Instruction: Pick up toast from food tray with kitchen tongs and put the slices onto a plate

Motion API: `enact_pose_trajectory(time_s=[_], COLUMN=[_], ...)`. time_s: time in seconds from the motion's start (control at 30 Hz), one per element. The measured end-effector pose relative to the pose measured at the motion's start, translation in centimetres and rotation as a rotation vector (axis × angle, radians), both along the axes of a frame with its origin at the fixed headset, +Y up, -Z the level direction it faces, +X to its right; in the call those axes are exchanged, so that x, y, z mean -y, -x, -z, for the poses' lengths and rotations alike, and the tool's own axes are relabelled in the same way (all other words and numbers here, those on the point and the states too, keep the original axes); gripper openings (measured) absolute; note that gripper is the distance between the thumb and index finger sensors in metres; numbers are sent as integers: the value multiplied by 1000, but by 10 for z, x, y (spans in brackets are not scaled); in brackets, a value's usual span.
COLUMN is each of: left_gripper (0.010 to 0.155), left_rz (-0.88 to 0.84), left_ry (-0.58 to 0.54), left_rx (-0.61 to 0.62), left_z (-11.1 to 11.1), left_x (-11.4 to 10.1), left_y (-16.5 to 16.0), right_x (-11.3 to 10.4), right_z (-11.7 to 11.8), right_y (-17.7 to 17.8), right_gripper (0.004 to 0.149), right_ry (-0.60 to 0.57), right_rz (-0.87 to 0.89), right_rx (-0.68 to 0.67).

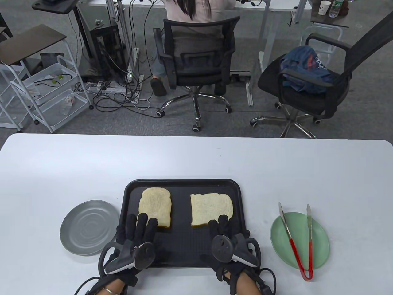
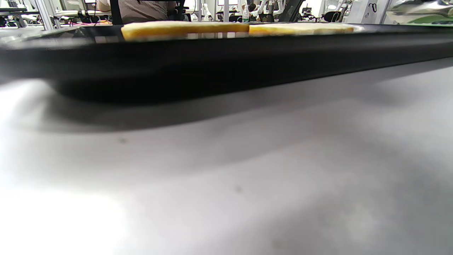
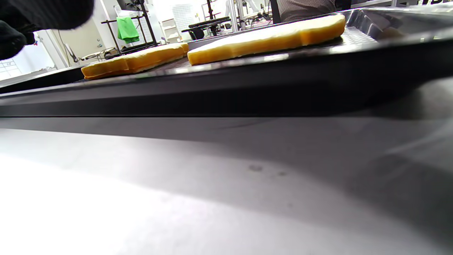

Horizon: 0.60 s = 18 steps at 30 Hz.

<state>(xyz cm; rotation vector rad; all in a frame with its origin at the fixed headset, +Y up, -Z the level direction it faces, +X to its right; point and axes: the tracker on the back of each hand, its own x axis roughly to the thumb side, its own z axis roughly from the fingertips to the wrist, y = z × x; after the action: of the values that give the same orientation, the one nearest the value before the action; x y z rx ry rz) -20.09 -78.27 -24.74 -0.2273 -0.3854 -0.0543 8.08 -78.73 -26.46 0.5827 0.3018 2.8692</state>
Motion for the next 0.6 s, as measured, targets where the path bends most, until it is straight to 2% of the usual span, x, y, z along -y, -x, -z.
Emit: enact_pose_trajectory(time_s=[0.6], left_gripper=[94], left_rz=[-6], left_ry=[-10], left_rx=[-2], left_z=[1], left_x=[0], left_y=[1], right_x=[0], right_z=[-1], right_y=[1], right_gripper=[102], right_ry=[-5], right_rz=[-1], right_rx=[-2])
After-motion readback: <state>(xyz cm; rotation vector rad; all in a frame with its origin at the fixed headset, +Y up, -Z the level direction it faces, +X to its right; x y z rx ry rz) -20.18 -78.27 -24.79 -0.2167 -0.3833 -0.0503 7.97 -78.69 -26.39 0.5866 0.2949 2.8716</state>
